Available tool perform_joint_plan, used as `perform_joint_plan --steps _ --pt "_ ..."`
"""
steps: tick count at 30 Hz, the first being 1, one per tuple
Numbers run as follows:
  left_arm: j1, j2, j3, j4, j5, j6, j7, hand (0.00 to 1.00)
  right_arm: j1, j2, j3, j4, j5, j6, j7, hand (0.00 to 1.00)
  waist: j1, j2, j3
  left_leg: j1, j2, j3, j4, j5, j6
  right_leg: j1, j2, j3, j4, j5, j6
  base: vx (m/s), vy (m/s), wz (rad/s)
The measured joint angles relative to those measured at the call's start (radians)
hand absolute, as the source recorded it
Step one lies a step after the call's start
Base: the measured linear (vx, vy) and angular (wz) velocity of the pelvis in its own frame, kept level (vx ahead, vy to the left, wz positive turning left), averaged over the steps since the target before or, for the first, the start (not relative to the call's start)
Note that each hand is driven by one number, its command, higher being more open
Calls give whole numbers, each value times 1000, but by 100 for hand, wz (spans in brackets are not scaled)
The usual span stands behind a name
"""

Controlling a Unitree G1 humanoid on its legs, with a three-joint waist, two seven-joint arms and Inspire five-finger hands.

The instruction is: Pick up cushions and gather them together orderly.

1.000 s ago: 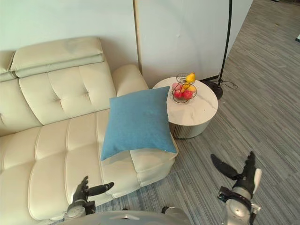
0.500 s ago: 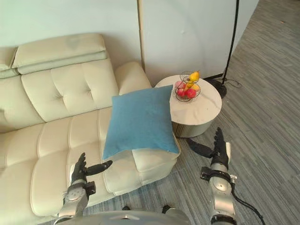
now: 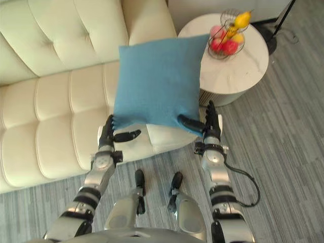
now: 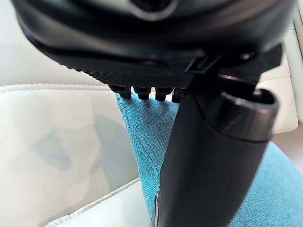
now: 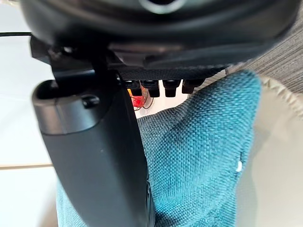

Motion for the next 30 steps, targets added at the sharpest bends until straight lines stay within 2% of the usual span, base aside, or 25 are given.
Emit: perform_joint_plan --steps 5,10,12,16,19,25,30 --pt "-91 20 -4 14 -15 0 40 0 -73 -5 37 2 0 -3 -28 0 8 1 11 -47 -1 -4 17 7 6 -52 -8 12 31 -2 -3 -9 3 3" --pt "-93 52 -7 -13 -33 0 55 0 -70 -9 37 -31 11 -9 -40 0 10 0 12 -52 -5 -4 14 13 8 -70 -16 15 56 -8 -8 0 0 0" --pt "-83 58 -40 -64 -33 0 61 0 -43 -8 50 -73 10 -12 -39 0 13 0 13 -47 -6 -6 6 19 8 -69 -17 15 57 -8 -8 0 0 0" --pt "12 53 -69 -214 -33 -2 60 0 71 -8 60 -173 -3 -36 -25 0 10 0 12 1 -11 -3 -29 27 8 -36 -16 32 54 -10 -4 45 -7 -1" --pt "140 24 -84 -341 -39 -12 35 0 195 -7 49 -234 -3 -51 -14 0 7 0 12 68 -15 -2 -63 27 8 27 -14 39 30 -17 5 52 1 1" --pt "313 13 -112 -453 -71 -13 -9 0 356 18 35 -298 -20 -53 15 0 0 -1 5 156 -16 7 -98 22 2 110 -7 47 -8 -17 11 52 2 -5" --pt "465 -9 -119 -554 -71 -13 -45 0 491 60 25 -373 -85 -53 30 0 0 -2 -46 223 -16 33 -107 4 3 166 -7 69 -17 -20 20 25 0 -12"
